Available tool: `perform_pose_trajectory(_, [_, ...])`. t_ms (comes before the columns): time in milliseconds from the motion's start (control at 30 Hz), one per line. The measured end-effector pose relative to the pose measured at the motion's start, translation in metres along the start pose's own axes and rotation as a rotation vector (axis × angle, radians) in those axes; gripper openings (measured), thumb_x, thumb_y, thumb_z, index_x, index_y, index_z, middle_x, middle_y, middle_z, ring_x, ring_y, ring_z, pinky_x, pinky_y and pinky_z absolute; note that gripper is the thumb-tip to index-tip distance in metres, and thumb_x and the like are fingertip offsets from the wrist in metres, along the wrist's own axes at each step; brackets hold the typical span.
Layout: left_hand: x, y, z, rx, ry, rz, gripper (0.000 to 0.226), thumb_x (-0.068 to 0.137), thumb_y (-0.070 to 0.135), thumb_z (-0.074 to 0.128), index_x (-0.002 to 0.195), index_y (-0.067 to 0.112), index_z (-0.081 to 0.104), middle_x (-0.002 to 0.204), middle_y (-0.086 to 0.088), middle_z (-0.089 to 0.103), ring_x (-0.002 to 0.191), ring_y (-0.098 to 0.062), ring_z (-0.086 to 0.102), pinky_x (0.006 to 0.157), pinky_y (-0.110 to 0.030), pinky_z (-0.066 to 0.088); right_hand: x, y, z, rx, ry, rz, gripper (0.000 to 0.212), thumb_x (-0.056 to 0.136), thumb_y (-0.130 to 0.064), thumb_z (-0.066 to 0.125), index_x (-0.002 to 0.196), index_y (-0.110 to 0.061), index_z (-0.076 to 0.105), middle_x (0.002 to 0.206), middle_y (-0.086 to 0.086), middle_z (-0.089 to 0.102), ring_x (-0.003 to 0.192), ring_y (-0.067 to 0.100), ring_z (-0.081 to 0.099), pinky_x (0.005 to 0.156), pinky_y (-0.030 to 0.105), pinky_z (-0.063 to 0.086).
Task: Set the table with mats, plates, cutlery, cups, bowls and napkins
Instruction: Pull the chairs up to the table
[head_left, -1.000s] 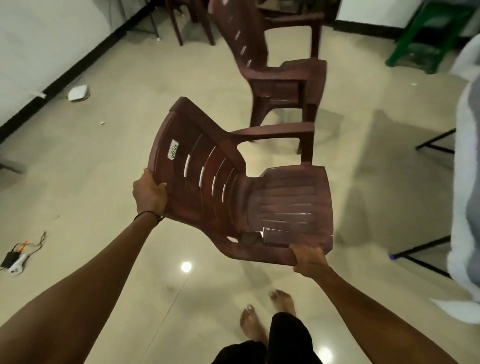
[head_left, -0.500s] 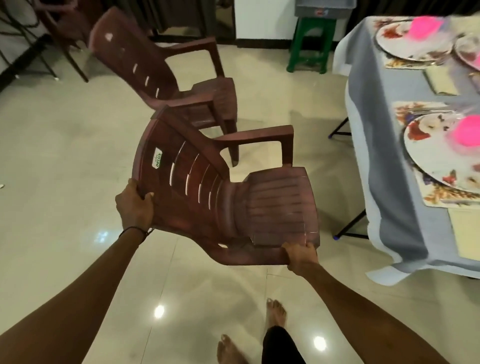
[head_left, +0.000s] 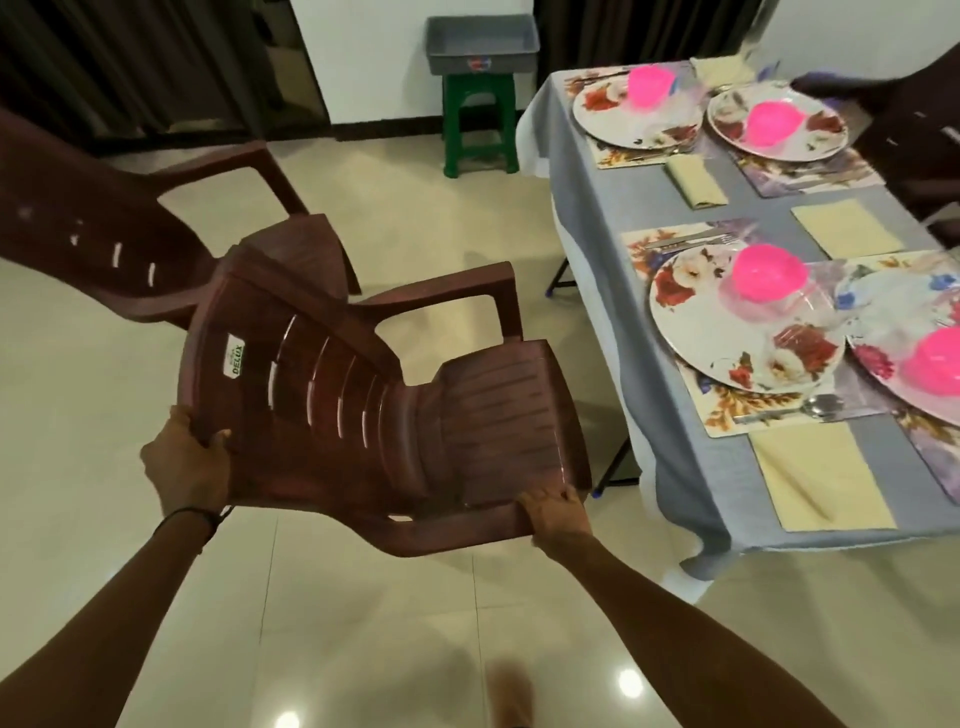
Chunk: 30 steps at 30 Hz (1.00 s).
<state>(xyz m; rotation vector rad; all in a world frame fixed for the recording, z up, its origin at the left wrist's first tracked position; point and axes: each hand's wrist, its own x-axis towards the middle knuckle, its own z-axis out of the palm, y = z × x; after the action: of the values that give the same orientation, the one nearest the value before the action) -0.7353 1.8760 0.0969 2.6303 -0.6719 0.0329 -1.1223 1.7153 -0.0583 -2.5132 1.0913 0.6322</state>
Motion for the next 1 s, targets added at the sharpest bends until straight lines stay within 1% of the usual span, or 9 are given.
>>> perform_pose_trajectory(200, [0.015, 0.044, 0.019, -0.054, 0.002, 0.054, 0.023, 0.084, 0.006, 0.068, 0.096, -0.002, 0.049, 0.085, -0.03, 0.062, 0.084, -0.05, 0.056, 0.078, -0.05, 0.039, 0.023, 0.028, -0.01, 0.033, 0.024, 0.058, 0.052, 0.089, -0.015, 0.055, 0.139, -0.026, 0.043, 0.139, 0.003, 0.051, 0.133, 0.025, 0.043, 0.118, 0.049, 0.015])
perform_pose_trajectory(333, [0.029, 0.055, 0.029, -0.076, -0.006, 0.04, 0.026, 0.084, 0.007, 0.067, 0.103, -0.002, 0.05, 0.096, -0.031, 0.064, 0.091, -0.052, 0.055, 0.082, -0.052, 0.041, 0.03, 0.029, -0.007, 0.072, 0.086, 0.087, 0.051, 0.088, -0.011, 0.054, 0.136, -0.024, 0.045, 0.138, 0.002, 0.051, 0.133, 0.025, 0.041, 0.12, 0.052, 0.01])
perform_pose_trajectory(433, [0.03, 0.051, 0.034, -0.076, -0.013, 0.026, 0.034, 0.085, 0.008, 0.066, 0.113, -0.002, 0.05, 0.105, -0.03, 0.063, 0.095, -0.052, 0.055, 0.086, -0.054, 0.044, 0.031, 0.026, -0.003, 0.092, 0.108, 0.105, 0.053, 0.088, -0.01, 0.058, 0.138, -0.023, 0.044, 0.143, 0.003, 0.046, 0.142, 0.025, 0.032, 0.121, 0.053, 0.007])
perform_pose_trajectory(500, [0.032, 0.048, 0.034, -0.09, -0.022, 0.038, 0.039, 0.084, 0.008, 0.067, 0.118, -0.003, 0.05, 0.108, -0.03, 0.063, 0.096, -0.052, 0.056, 0.087, -0.055, 0.045, 0.029, 0.02, -0.002, 0.102, 0.126, 0.151, 0.057, 0.091, -0.012, 0.059, 0.143, -0.02, 0.04, 0.151, 0.005, 0.04, 0.148, 0.026, 0.023, 0.121, 0.052, 0.007])
perform_pose_trajectory(600, [0.031, 0.049, 0.028, -0.126, -0.038, 0.061, 0.04, 0.084, 0.005, 0.067, 0.119, -0.004, 0.049, 0.11, -0.03, 0.063, 0.099, -0.052, 0.055, 0.089, -0.056, 0.044, 0.018, 0.006, -0.003, 0.108, 0.136, 0.284, 0.068, 0.092, -0.012, 0.06, 0.152, -0.016, 0.028, 0.159, 0.008, 0.028, 0.151, 0.028, 0.014, 0.121, 0.052, 0.014])
perform_pose_trajectory(700, [0.029, 0.052, 0.025, -0.16, -0.04, 0.068, 0.043, 0.086, 0.004, 0.066, 0.125, -0.005, 0.048, 0.116, -0.03, 0.061, 0.105, -0.053, 0.054, 0.094, -0.058, 0.043, 0.014, 0.003, -0.007, 0.105, 0.075, 0.318, 0.076, 0.094, -0.013, 0.061, 0.157, -0.017, 0.018, 0.163, 0.006, 0.02, 0.152, 0.031, 0.009, 0.12, 0.047, 0.019])
perform_pose_trajectory(800, [0.035, 0.051, 0.03, -0.195, -0.023, 0.077, 0.049, 0.086, 0.003, 0.065, 0.13, -0.005, 0.047, 0.12, -0.029, 0.06, 0.107, -0.052, 0.055, 0.098, -0.057, 0.044, 0.022, 0.013, -0.012, 0.078, 0.039, 0.274, 0.075, 0.094, -0.013, 0.061, 0.156, -0.019, 0.02, 0.163, 0.001, 0.021, 0.152, 0.03, 0.011, 0.117, 0.046, 0.03])
perform_pose_trajectory(900, [0.045, 0.053, 0.041, -0.215, -0.035, 0.095, 0.055, 0.085, 0.004, 0.066, 0.135, -0.003, 0.045, 0.126, -0.026, 0.058, 0.111, -0.05, 0.054, 0.101, -0.053, 0.043, 0.029, 0.024, -0.012, 0.051, 0.052, 0.268, 0.074, 0.094, -0.005, 0.058, 0.156, -0.02, 0.022, 0.162, -0.001, 0.023, 0.152, 0.028, 0.013, 0.115, 0.044, 0.033])
perform_pose_trajectory(1000, [0.051, 0.06, 0.051, -0.22, -0.057, 0.082, 0.062, 0.086, 0.005, 0.065, 0.141, -0.003, 0.038, 0.132, -0.026, 0.055, 0.115, -0.049, 0.052, 0.103, -0.052, 0.042, 0.045, 0.034, -0.021, 0.057, 0.074, 0.307, 0.06, 0.095, -0.007, 0.058, 0.149, -0.018, 0.036, 0.151, 0.002, 0.043, 0.148, 0.027, 0.026, 0.114, 0.036, 0.035])
